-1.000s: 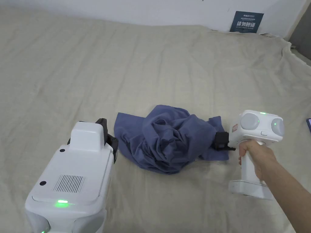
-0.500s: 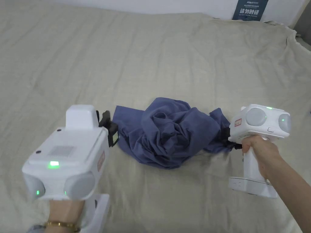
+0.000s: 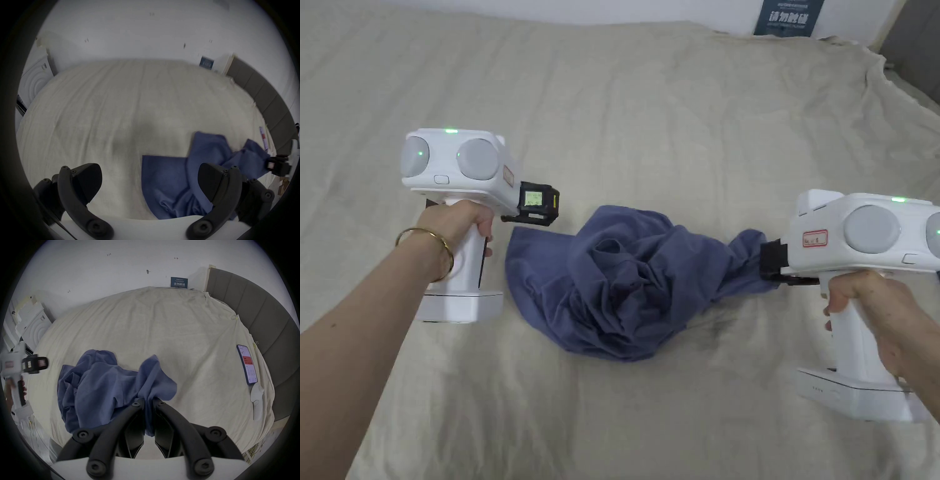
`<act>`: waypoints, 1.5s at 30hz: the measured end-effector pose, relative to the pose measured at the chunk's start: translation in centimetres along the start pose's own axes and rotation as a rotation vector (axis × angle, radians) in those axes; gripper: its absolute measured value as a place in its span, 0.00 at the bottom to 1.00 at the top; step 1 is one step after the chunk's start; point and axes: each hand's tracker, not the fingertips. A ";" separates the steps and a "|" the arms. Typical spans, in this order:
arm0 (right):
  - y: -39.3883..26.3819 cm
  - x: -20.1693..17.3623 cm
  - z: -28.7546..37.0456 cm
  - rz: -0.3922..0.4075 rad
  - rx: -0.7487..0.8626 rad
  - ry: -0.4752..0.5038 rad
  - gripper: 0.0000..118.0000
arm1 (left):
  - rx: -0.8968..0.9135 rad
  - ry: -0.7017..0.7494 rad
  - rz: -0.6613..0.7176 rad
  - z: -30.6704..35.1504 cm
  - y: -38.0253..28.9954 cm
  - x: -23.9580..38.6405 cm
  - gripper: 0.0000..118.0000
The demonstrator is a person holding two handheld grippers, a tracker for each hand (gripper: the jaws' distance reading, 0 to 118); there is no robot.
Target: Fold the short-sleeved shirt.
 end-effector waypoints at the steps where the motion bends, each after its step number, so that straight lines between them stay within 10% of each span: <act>1: 0.0 0.0 0.0 0.004 0.001 0.003 0.06 | -0.028 0.006 -0.004 -1.0 0.3 0.3 1.00; 6: -0.9 0.1 -0.6 0.000 0.017 0.022 0.06 | -0.093 0.078 -0.024 -5.1 0.0 -0.1 0.90; 15: -1.4 1.1 -1.9 -0.050 0.003 0.044 0.06 | -0.093 0.035 -0.020 -6.8 -0.2 0.3 0.00; 45: -1.1 9.1 29.4 -0.194 0.590 -0.061 0.06 | 0.780 0.136 0.417 35.7 -4.5 -18.0 0.00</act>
